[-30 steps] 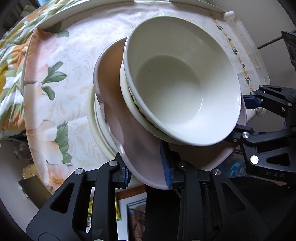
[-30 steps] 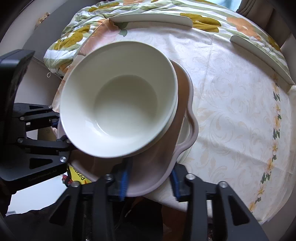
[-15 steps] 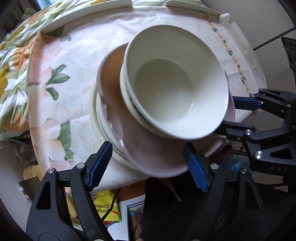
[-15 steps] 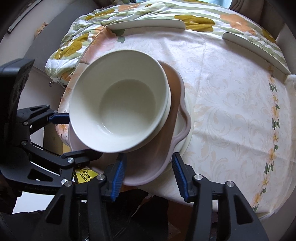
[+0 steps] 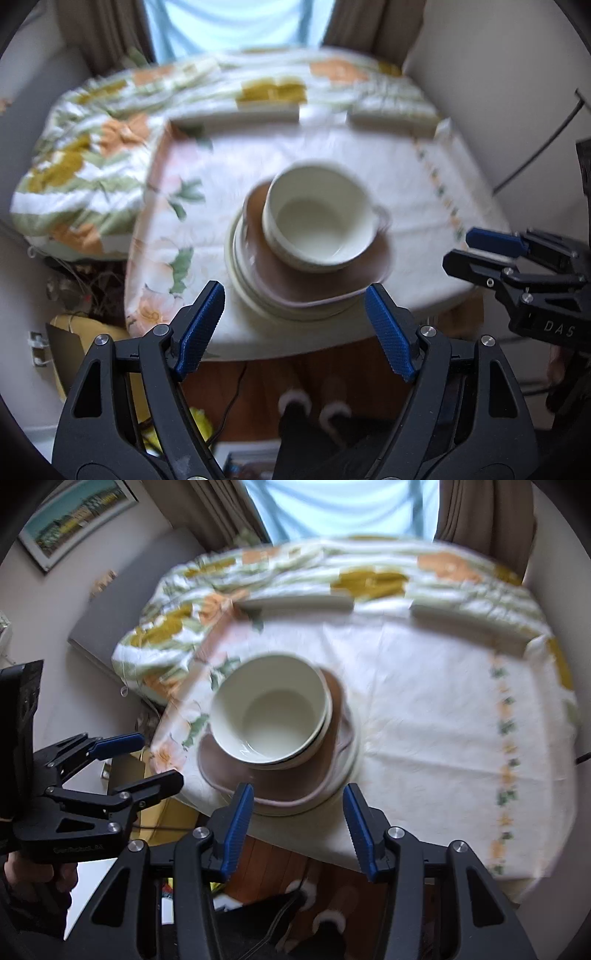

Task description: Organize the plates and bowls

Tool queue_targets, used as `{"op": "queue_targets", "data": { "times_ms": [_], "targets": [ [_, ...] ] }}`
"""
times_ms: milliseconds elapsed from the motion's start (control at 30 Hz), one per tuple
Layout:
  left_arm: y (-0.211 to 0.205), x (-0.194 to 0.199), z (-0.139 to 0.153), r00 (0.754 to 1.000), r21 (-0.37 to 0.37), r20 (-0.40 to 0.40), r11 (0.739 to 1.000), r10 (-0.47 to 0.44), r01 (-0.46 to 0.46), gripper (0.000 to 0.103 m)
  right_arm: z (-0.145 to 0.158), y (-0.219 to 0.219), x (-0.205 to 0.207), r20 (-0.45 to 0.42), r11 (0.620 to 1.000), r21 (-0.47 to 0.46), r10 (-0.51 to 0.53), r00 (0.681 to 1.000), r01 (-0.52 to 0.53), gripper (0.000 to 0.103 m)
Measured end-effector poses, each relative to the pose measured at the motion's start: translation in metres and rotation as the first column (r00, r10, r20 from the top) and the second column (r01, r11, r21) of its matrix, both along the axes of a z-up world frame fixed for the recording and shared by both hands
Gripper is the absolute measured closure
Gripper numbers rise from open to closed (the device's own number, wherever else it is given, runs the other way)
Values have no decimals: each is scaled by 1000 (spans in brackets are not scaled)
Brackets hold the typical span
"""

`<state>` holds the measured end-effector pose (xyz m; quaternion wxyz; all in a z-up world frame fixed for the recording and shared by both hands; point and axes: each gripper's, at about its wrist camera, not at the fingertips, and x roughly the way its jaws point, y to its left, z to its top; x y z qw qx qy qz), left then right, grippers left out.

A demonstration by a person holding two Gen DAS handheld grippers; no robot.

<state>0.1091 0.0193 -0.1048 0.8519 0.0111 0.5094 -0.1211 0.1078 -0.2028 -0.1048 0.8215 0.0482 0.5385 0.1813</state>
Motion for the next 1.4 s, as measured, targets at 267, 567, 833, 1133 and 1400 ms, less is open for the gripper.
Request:
{"op": "queue_targets", "data": {
  "times_ms": [267, 567, 833, 1133, 1400],
  "targets": [
    [-33, -83, 111, 919, -73, 377, 993, 118, -97, 8, 114, -54, -75, 361, 994, -7, -99, 927, 109, 55],
    [-54, -137, 165, 791, -23, 600, 991, 118, -130, 0, 171, -81, -137, 588, 947, 19, -271, 762, 322, 1],
    [-50, -153, 167, 770, -20, 627, 991, 118, -136, 0, 173, -84, -152, 611, 923, 18, -315, 727, 385, 1],
    [-54, -157, 161, 767, -17, 631, 990, 119, -140, 0, 169, -87, -156, 610, 920, 10, -317, 726, 393, 1],
    [-52, -155, 159, 766, -25, 629, 988, 132, -151, 0, 166, -88, -154, 604, 921, 9, -316, 732, 390, 1]
  ]
}}
